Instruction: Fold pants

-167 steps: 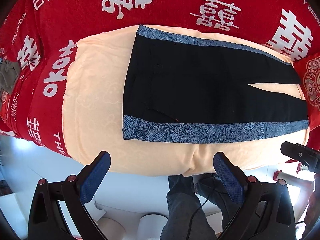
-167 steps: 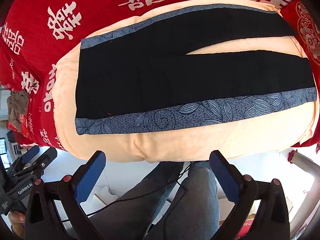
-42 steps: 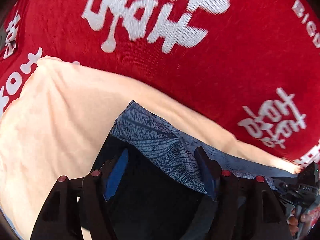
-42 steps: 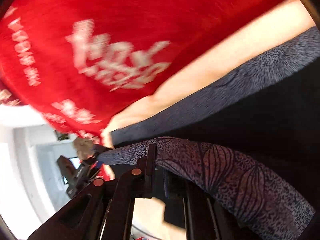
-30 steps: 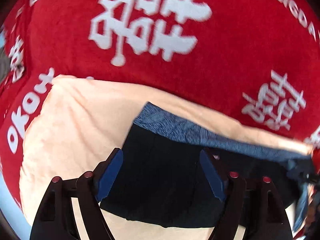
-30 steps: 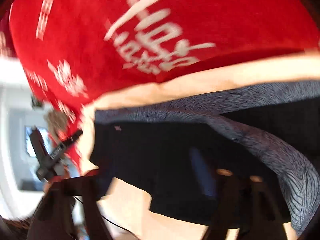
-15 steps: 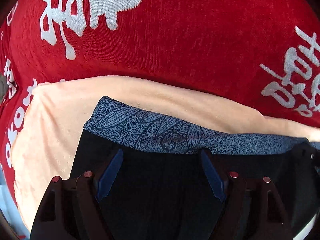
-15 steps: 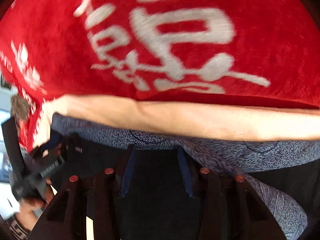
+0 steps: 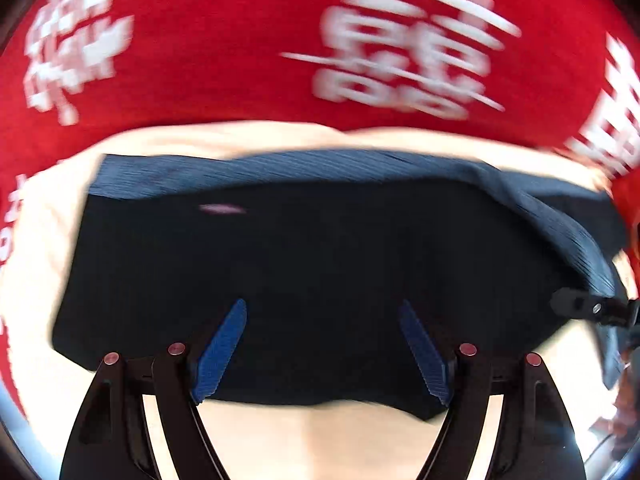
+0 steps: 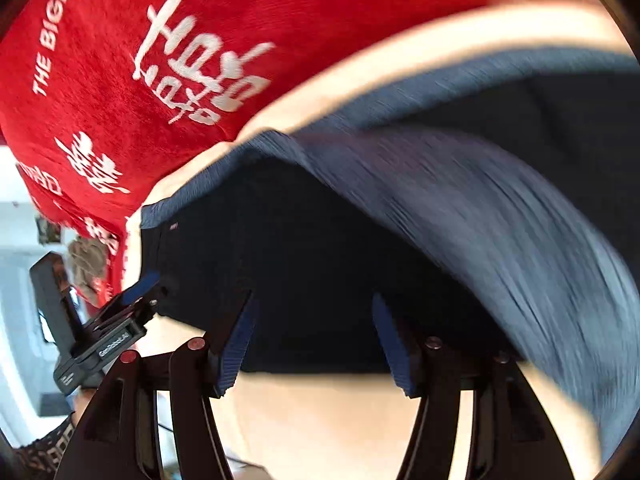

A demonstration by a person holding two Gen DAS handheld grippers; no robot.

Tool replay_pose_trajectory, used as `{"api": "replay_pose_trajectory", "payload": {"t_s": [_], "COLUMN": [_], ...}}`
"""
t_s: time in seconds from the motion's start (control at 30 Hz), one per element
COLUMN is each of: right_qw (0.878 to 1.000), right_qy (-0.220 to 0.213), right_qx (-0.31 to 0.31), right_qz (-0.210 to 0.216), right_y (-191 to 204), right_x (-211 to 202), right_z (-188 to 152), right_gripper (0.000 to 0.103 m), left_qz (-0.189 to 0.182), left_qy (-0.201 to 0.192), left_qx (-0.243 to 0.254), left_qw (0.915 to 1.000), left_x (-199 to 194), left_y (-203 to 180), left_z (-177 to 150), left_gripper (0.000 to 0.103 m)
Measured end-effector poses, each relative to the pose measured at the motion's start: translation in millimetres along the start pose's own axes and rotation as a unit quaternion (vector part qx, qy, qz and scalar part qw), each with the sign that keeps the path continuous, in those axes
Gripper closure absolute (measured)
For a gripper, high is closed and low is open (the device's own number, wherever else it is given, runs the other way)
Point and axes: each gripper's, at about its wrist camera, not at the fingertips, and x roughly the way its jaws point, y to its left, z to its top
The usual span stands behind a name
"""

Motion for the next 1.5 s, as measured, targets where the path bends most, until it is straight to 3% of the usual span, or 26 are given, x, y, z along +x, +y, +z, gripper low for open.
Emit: {"api": "replay_pose_trajectory", "payload": {"t_s": [0.1,0.17,0.4,0.6,0.77,0.83,1.03,1.07,1.1,1.13,1.17,1.23,1.27,1.5], "right_qw": [0.999,0.999,0.988,0.962,0.958,0.957,0.966,0.967,0.967,0.968,0.968,0.967,0.968,0.975], "right_qy": [-0.018,-0.027,-0.087,-0.153,-0.148,-0.151,-0.147,-0.137,-0.127,-0.118,-0.108,-0.115,-0.120,-0.167], "right_qx": [0.026,0.046,0.130,0.220,0.243,0.245,0.211,0.213,0.216,0.218,0.220,0.216,0.208,0.129], "right_qz": [0.017,0.007,-0.012,-0.044,-0.046,-0.024,0.034,0.039,0.042,0.042,0.047,0.064,0.071,0.075], "right_y": [-23.0,-41.5,-132.0,-207.8,-240.8,-243.0,-233.6,-236.7,-238.5,-239.1,-240.4,-238.9,-236.1,-206.6], "right_x": [-25.8,-42.7,-126.8,-192.1,-201.9,-200.8,-185.6,-179.8,-175.1,-171.2,-169.5,-175.8,-182.2,-248.4], "right_z": [-29.7,-48.3,-113.2,-165.0,-182.7,-186.0,-165.5,-162.2,-160.8,-159.1,-158.0,-156.7,-154.7,-94.5], "right_gripper": [0.038,0.037,0.037,0.037,0.037,0.037,0.048,0.058,0.078,0.089,0.100,0.100,0.100,0.100], "left_qz": [-0.035,-0.059,-0.153,-0.168,-0.190,-0.192,-0.210,-0.213,-0.215,-0.216,-0.222,-0.229,-0.233,-0.242], "left_qy": [0.015,0.023,0.066,0.084,0.115,0.123,0.138,0.140,0.142,0.140,0.136,0.145,0.142,0.064], "left_qx": [0.036,0.060,0.098,0.118,0.108,0.107,0.095,0.092,0.088,0.086,0.084,0.084,0.083,0.102], "left_qw": [0.9986,0.9962,0.9812,0.9750,0.9690,0.9678,0.9632,0.9625,0.9622,0.9624,0.9619,0.9590,0.9585,0.9629], "left_x": [1.8,2.9,10.5,21.2,32.9,38.3,46.0,47.1,48.4,48.3,48.0,50.8,49.5,2.4], "left_y": [-47.7,-78.4,-184.0,-244.8,-266.1,-276.2,-296.3,-298.0,-300.5,-302.9,-304.5,-308.2,-308.5,-320.7], "left_z": [-12.3,-18.4,-20.9,-23.3,-26.3,-27.5,-27.7,-28.1,-28.6,-28.9,-29.9,-31.2,-30.5,3.3], "left_gripper": [0.023,0.023,0.023,0.023,0.023,0.023,0.023,0.023,0.023,0.025,0.045,0.076,0.082,0.082]}}
